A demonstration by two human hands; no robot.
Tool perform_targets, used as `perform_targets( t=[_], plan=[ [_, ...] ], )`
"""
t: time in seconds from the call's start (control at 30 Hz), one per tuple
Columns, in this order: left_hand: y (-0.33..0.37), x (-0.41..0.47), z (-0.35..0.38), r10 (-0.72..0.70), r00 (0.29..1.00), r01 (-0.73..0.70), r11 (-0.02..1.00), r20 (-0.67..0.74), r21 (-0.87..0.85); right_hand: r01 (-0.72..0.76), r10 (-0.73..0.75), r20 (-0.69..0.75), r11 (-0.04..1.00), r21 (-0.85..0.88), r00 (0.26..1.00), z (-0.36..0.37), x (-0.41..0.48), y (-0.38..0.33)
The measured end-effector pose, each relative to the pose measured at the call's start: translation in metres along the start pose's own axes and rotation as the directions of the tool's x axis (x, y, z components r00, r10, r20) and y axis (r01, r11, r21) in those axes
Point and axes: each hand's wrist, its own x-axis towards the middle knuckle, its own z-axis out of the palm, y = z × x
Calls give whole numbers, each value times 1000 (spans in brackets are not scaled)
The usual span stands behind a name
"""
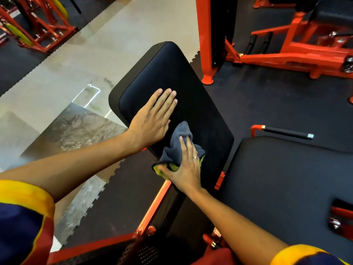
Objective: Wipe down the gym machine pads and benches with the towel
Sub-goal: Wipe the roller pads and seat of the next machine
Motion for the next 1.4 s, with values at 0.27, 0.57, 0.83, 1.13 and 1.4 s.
perform_targets(
  t=[0.27,0.57,0.83,1.13,1.4],
  plan=[
    [0,1,-2,27,999,-26,999,-23,20,23,-33,-132,996,-83,991,28,-6,-49],
    [0,2,0,35,999,-35,999,-17,2,163,-174,-42,968,-190,984,24,-31,38],
    [3,2,-1,57,998,-57,998,15,25,34,-19,-105,989,144,994,-2,28,-17],
    [8,9,1,77,996,-78,997,35,21,-425,451,-57,871,247,891,-3,16,51],
    [23,31,6,129,990,-130,992,49,8,-261,290,-161,949,178,943,-12,71,10]
  ],
)
